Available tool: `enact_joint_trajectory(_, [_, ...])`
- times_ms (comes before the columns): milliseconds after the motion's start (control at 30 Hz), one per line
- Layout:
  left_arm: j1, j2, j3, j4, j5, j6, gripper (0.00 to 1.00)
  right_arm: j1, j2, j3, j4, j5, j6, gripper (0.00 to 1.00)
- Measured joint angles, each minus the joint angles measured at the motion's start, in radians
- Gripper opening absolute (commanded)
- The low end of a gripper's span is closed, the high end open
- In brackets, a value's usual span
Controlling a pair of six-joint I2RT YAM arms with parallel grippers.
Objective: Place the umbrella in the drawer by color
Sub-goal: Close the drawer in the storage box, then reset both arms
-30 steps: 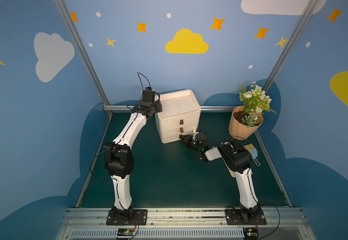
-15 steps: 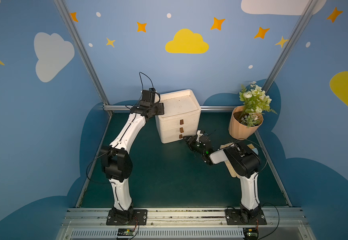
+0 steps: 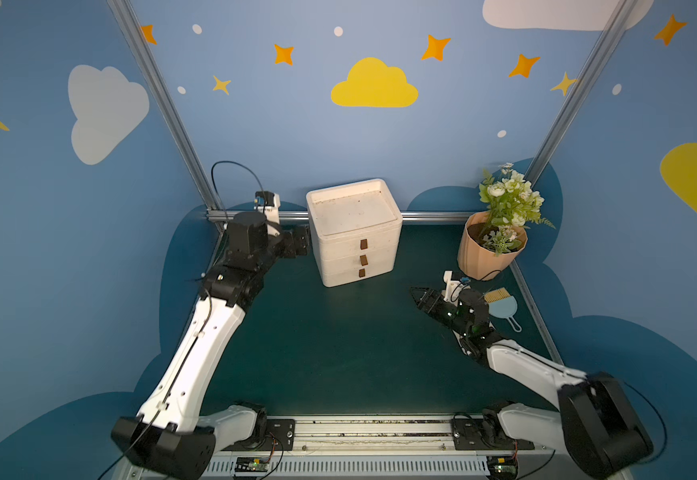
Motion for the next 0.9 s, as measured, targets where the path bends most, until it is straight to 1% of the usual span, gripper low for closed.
enact_joint_trajectory(67, [0.003,-0.105,-0.151,0.037,-0.036,-0.027,1.00,-0.004,-0.155,0.044,-0.167,0.054,-0.119,0.92])
enact_joint_trajectory(133, [0.005,-0.181,-0.274,0.063,-0.072,-0.049,1.00,-0.013,-0.284,0.061,-0.266,0.105,-0.225,0.94])
enact_joint_trajectory(200, [0.008,-0.235,-0.385,0.088,-0.109,-0.066,1.00,-0.034,-0.383,0.062,-0.348,0.154,-0.317,0.95])
enact_joint_trajectory(267, [0.013,-0.271,-0.490,0.117,-0.152,-0.077,1.00,-0.061,-0.452,0.061,-0.421,0.208,-0.402,0.95])
enact_joint_trajectory(333, [0.019,-0.287,-0.575,0.141,-0.202,-0.084,1.00,-0.081,-0.486,0.053,-0.467,0.272,-0.468,0.98])
enact_joint_trajectory(400, [0.026,-0.290,-0.651,0.176,-0.253,-0.089,1.00,-0.102,-0.505,0.026,-0.484,0.350,-0.526,0.98])
enact_joint_trajectory(500, [0.034,-0.291,-0.759,0.256,-0.313,-0.074,1.00,-0.141,-0.502,-0.055,-0.451,0.437,-0.598,0.98])
enact_joint_trajectory(600, [0.038,-0.290,-0.850,0.349,-0.352,-0.031,1.00,-0.207,-0.451,-0.158,-0.370,0.478,-0.622,0.98])
enact_joint_trajectory(733, [0.044,-0.266,-0.899,0.415,-0.393,0.011,1.00,-0.318,-0.278,-0.247,-0.229,0.471,-0.612,0.98])
enact_joint_trajectory(800, [0.047,-0.245,-0.912,0.442,-0.401,0.025,1.00,-0.351,-0.194,-0.264,-0.156,0.457,-0.609,0.98])
enact_joint_trajectory(900, [0.050,-0.198,-0.940,0.493,-0.397,0.042,1.00,-0.396,-0.085,-0.257,-0.055,0.403,-0.616,0.98])
